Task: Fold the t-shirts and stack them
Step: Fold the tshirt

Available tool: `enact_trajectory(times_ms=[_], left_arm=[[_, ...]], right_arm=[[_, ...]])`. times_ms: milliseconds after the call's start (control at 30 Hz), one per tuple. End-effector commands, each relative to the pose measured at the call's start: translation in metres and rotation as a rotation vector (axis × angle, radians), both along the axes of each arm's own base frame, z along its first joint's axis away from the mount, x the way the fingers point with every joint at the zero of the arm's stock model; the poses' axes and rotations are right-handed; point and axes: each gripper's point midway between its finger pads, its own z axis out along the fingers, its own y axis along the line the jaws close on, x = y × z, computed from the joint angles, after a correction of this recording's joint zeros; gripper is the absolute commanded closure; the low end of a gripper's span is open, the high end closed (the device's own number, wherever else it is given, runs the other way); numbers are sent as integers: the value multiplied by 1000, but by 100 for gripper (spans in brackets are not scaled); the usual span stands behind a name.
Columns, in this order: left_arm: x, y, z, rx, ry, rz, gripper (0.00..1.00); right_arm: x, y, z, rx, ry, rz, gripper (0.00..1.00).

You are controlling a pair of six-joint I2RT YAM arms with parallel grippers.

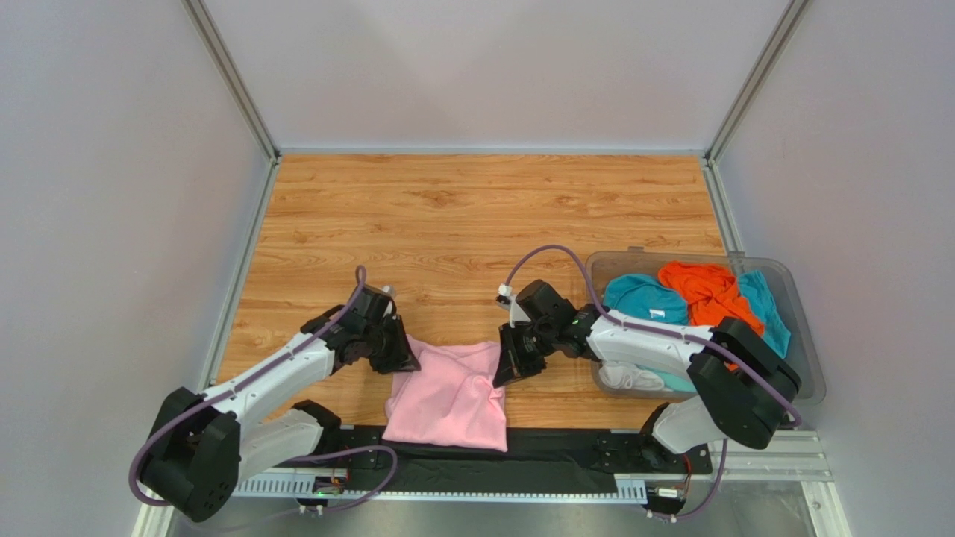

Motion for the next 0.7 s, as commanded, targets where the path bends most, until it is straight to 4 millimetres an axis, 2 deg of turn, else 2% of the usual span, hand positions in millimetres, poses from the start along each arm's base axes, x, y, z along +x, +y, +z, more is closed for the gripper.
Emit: enact_trajectory(times_ms=[0, 33, 167, 333, 500, 567, 667], left_arm=[[13, -16, 22, -60, -84, -38, 94], [13, -18, 26, -71, -97, -46, 100], [12, -16, 48, -110, -179, -33, 100], [1, 10, 61, -49, -228, 43, 100], [1, 26, 86, -60, -351, 112, 100], [4, 34, 93, -41, -389, 146, 100], [12, 46, 93, 24, -410, 192, 100]], right_arm=[[6, 6, 10, 23, -43, 12, 100], [6, 7, 12, 29, -48, 16, 100], [7, 8, 22, 40, -62, 18, 100], [6, 13, 51, 106, -111, 43, 100], [11, 21, 79, 170, -171, 59, 100], [15, 18, 80, 149, -190, 49, 100], [30, 13, 76, 84, -226, 7, 100]])
